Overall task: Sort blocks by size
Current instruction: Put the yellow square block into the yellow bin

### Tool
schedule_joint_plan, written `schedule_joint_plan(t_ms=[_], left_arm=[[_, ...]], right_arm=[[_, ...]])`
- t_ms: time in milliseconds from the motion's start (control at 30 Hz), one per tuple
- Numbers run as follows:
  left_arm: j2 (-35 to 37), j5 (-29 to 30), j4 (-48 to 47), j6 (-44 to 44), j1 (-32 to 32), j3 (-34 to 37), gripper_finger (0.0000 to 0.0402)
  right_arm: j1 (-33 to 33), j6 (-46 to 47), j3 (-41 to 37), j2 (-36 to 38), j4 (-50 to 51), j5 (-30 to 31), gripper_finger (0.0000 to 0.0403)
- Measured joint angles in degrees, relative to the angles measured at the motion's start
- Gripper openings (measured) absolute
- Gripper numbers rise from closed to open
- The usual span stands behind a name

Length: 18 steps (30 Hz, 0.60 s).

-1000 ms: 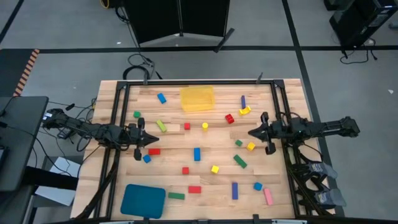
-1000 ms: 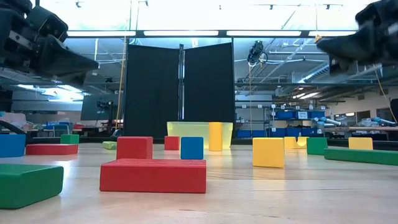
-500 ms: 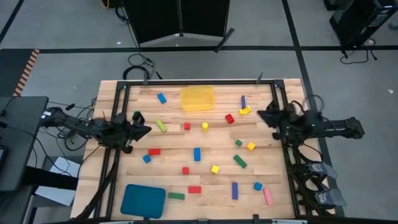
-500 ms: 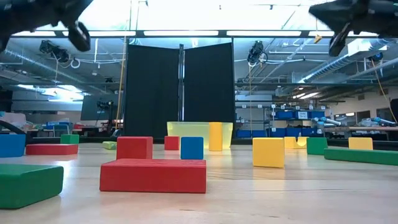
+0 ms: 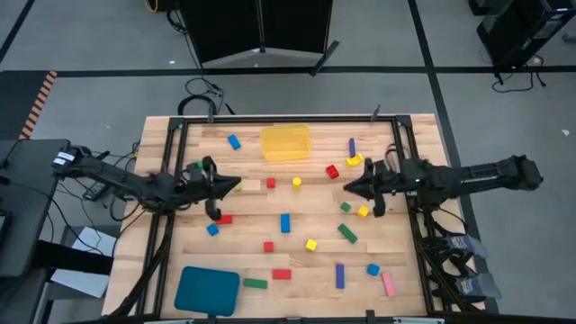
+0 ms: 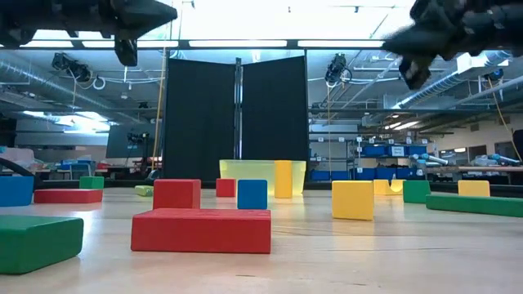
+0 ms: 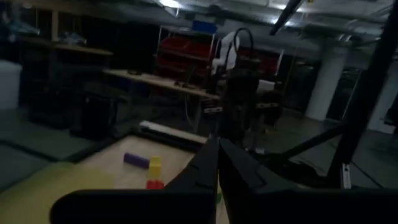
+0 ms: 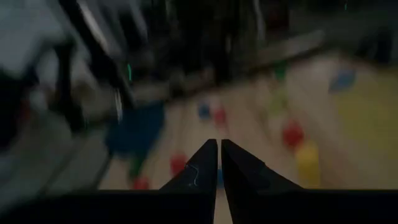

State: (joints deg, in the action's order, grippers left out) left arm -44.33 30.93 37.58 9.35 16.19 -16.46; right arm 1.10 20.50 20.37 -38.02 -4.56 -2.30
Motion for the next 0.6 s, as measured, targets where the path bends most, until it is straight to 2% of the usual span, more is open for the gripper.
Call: schedule_joint_plan(t_ms=[133, 300, 367, 467, 600], left_arm=[[-2.7, 2.6, -6.1, 3.7, 0.0, -1.2, 0.0065], [-5.2, 2.7, -20.5, 9.0, 0.0, -5.2, 0.014], [-6.1, 2.7, -24.5, 9.3, 0.0, -6.7, 0.0167], [-7.2, 2.8, -25.0, 9.1, 0.0, -7.8, 0.0198], [-7.3, 3.0, -23.2, 8.9, 0.0, -7.9, 0.0215]], right_arm=[[4.8, 0.5, 6.9, -4.7, 23.7, 12.3, 0.0034], [11.2, 5.1, 17.6, -14.1, 40.7, 22.7, 0.004], [12.9, 9.5, 20.9, -19.0, 47.9, 24.3, 0.0051], [15.4, 17.5, 23.1, -25.5, 56.9, 24.6, 0.0081], [18.6, 25.1, 22.8, -31.7, 60.8, 23.4, 0.0141]])
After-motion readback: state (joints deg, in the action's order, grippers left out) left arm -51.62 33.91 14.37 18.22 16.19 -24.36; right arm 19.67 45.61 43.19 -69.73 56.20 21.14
